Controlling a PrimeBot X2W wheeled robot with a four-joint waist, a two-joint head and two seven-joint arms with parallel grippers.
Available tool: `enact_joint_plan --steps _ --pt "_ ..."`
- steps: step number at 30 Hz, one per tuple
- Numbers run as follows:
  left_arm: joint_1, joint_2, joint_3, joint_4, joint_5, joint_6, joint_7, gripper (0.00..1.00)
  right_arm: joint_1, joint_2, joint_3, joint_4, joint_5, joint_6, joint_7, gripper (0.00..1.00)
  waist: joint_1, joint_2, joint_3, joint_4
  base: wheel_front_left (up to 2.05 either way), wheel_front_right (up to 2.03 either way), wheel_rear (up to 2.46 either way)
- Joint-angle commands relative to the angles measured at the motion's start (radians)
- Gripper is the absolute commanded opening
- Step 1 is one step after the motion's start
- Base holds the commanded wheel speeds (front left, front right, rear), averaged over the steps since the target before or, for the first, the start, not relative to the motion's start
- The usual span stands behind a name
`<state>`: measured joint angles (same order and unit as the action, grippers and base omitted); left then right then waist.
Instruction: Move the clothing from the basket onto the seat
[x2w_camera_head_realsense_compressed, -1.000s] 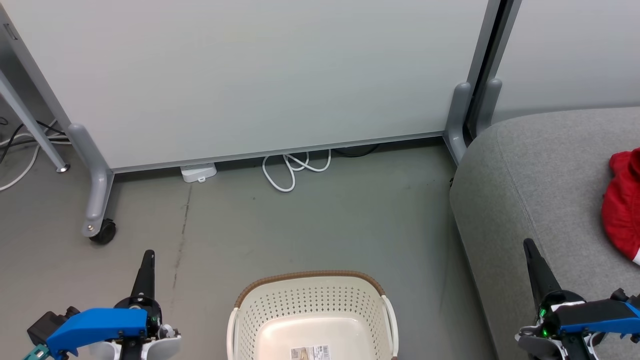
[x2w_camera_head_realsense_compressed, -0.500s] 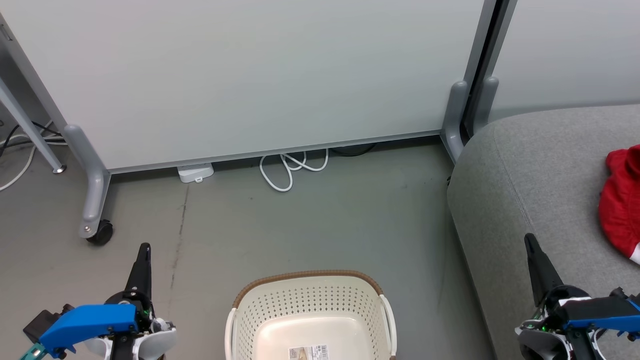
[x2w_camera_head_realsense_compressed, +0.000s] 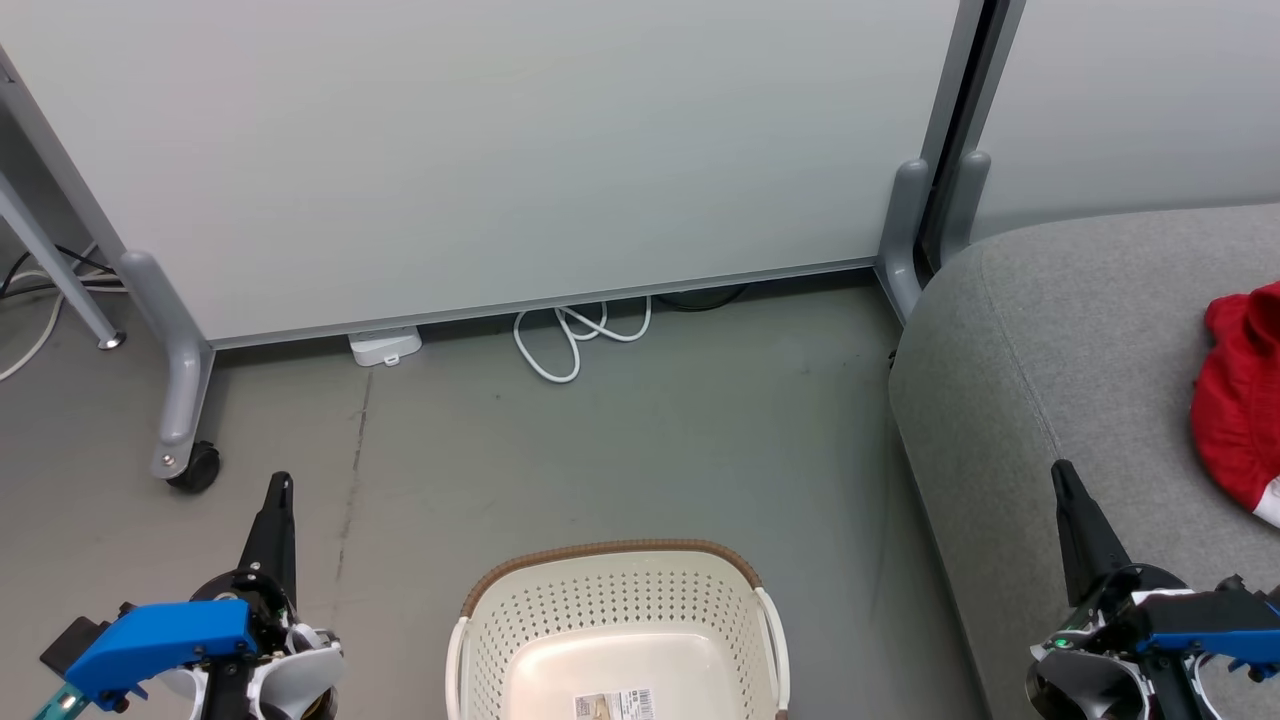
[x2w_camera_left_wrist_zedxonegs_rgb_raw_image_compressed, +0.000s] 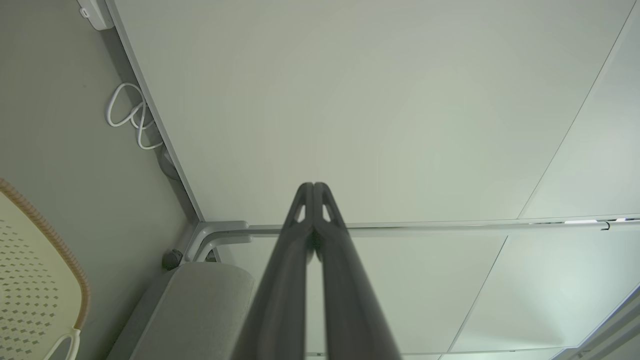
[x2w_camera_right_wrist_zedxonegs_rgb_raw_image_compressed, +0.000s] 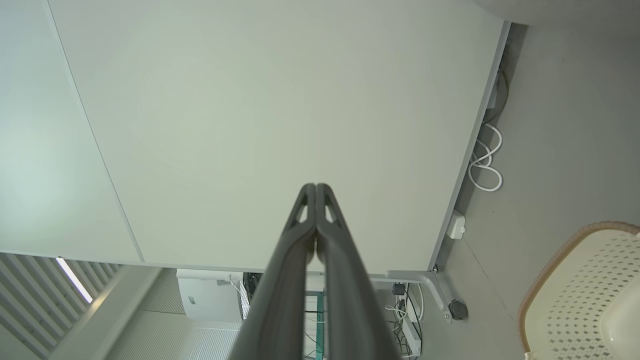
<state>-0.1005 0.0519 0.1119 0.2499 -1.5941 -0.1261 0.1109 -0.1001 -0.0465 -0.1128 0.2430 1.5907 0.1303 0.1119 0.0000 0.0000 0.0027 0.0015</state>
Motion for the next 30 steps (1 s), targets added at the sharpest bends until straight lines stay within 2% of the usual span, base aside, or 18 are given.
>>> enact_joint_plan --steps 1,30 --pt "-0.015 -0.003 0.006 -0.008 -0.019 -0.008 0.007 0.00 -0.015 -0.007 -0.002 0.003 0.024 0.001 0.004 0.00 0.0000 0.0000 0.000 -0.001 0.00 0.00 0.00" --pt "-0.013 -0.003 0.006 -0.008 -0.020 -0.007 0.007 0.00 -0.016 -0.007 -0.002 0.003 0.024 0.001 0.004 0.00 0.0000 0.0000 0.000 -0.001 0.00 0.00 0.00"
